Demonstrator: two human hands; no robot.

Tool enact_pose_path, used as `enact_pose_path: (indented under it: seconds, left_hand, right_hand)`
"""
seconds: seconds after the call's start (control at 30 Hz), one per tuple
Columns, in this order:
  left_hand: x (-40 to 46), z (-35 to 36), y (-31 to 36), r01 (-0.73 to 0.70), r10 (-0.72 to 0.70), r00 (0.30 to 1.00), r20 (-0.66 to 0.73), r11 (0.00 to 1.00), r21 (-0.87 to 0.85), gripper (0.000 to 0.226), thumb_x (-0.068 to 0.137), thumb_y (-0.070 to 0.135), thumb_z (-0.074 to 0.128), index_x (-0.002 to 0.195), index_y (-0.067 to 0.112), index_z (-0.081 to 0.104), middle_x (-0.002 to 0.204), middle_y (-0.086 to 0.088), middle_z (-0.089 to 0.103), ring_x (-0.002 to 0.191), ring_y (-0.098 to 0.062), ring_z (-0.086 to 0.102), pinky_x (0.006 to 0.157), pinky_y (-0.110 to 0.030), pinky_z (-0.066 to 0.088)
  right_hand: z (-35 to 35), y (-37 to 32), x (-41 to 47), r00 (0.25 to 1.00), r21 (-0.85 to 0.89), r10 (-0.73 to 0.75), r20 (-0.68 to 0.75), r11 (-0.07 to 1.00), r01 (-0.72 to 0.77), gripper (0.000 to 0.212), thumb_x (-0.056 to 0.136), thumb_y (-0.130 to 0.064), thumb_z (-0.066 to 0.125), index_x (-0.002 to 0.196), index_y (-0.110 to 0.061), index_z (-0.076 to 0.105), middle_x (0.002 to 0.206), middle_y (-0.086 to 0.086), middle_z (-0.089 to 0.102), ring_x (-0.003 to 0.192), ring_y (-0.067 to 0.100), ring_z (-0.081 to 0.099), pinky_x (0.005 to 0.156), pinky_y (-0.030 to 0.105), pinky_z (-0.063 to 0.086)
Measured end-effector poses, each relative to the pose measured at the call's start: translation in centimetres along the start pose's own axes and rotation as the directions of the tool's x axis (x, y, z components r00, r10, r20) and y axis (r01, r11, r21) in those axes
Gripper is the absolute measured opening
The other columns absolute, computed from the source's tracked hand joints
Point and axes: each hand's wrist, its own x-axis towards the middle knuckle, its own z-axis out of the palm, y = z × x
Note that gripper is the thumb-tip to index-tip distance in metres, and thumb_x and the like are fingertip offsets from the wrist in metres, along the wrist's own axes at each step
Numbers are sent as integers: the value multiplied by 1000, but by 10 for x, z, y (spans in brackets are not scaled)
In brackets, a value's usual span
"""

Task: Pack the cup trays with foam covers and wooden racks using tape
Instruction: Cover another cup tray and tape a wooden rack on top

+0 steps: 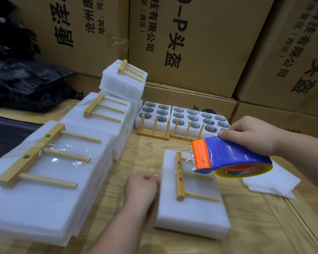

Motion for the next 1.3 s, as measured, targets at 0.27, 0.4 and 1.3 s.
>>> enact_pose_path:
  seconds: [0.27,0.4,1.3]
  left_hand:
    - [-2,3,0,-79,100,994,-47,944,321,40,78,42,74,108,28,51,74,6,67,62,-6,62,47,-18,36]
    - [2,2,6,-109,111,994,-3,980,164,27,83,37,72,106,27,63,80,7,73,68,-13,70,59,-24,53]
    - [-28,52,51,-670,346,739,578,464,579,125,65,84,67,161,33,6,169,8,-8,155,-11,-12,127,-41,2]
  right_hand:
    - [2,6,-3,1000,20,11,-11,1000,-10,57,94,-61,53,73,-13,73,66,1,71,62,18,68,57,32,49]
    - [5,12,-4,1000,26,19,-9,999,-19,56,95,-61,54,73,-13,73,66,1,71,58,16,67,55,31,48]
    - [25,43,7,995,89,-82,54,993,77,61,99,-55,50,49,-19,47,49,-7,39,45,11,37,53,31,32]
